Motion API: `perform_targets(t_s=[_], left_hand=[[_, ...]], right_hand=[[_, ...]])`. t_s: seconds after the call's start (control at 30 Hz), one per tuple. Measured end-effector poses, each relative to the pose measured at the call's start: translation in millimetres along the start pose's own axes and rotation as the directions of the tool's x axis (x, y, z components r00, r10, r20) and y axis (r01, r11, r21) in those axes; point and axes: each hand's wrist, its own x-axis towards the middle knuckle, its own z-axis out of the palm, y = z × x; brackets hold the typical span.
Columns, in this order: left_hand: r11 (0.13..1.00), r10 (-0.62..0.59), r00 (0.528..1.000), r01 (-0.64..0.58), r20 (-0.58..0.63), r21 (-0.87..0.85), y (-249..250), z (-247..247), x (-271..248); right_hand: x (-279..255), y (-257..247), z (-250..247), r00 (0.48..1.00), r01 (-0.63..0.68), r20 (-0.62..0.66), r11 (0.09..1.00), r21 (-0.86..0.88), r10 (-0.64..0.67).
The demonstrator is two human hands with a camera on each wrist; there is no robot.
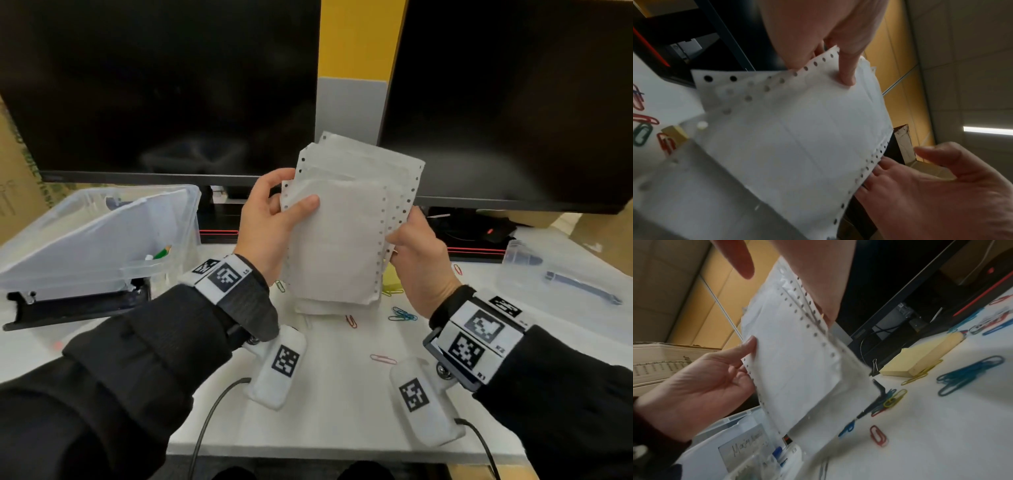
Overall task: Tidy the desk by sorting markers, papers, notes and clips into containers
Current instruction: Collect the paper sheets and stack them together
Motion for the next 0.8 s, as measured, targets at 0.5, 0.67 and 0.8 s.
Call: perform_targets(t_s=[0.5,0.67,0.8], left_hand=[[0.990,-0.008,0.983,0.034,-0.184,0.134,-7,17,3],[0.964,-0.007,0.998,0.023,-0.062,0.267,-10,17,3],[0.957,0.026,0.998,-0.007,-0.060,0.291,-10,16,3]], right_hand=[[-3,10,13,0.998,0.007,-0.062,0.941,-0.338,-0.030],[-5,8,15,0.975,-0.006,-0.215,0.972,-0.236,-0.046],[-5,6,20,0.966,0.056,-0.232,0.965,-0.257,-0.118]])
